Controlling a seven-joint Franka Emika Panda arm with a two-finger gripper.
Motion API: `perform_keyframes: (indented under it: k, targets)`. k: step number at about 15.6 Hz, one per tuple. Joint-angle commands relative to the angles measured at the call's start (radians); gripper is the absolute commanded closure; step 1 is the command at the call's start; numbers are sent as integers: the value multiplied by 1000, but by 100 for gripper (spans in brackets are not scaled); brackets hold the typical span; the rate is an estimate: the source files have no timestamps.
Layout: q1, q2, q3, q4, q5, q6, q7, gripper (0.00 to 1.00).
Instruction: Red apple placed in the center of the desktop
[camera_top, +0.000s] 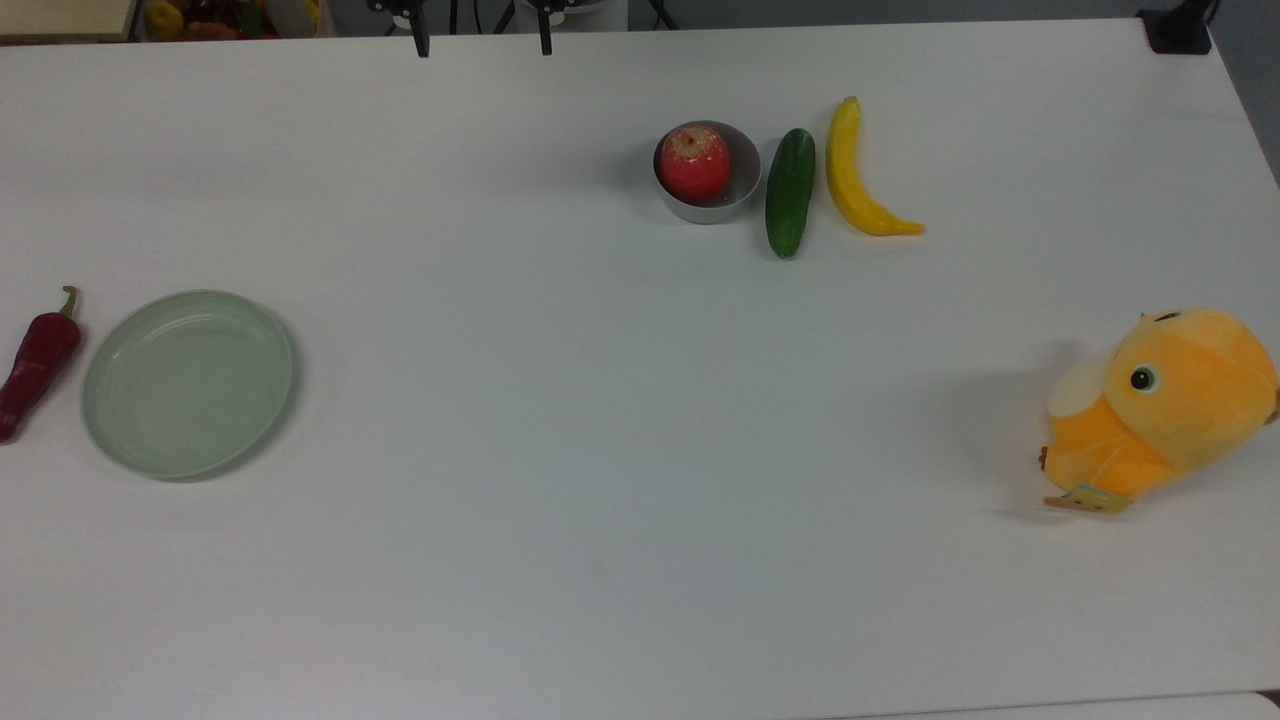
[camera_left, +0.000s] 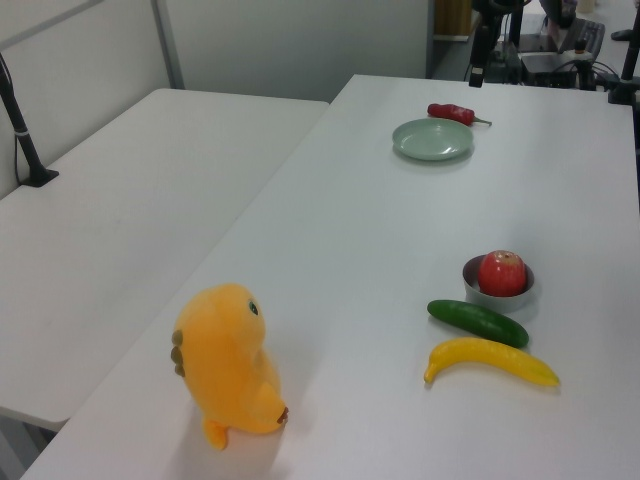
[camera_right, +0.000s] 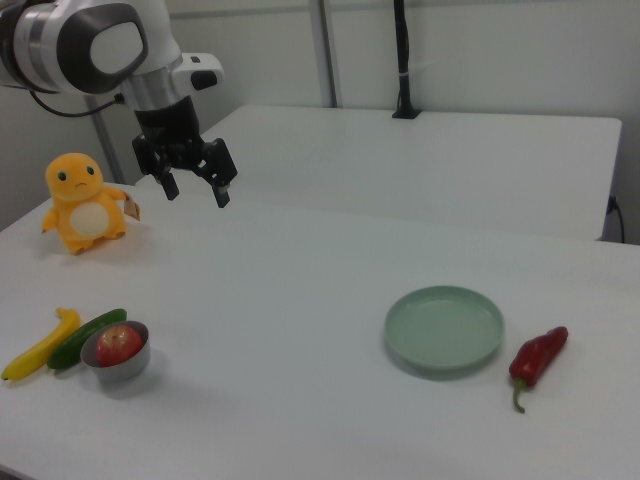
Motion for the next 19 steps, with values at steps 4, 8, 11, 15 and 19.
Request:
perform_keyframes:
  k: [4,8,11,15,19]
  targets:
    - [4,-9,-15,-12,31,8,-28,0]
    - [1,-9,-15,-12,31,-4,-34,0]
    - [7,-9,-13,-20,30,-117,-46,0]
    - [13,-9,5,-58,30,-237,-138,0]
    - [15,-7,76,-153,30,-256,-155,0]
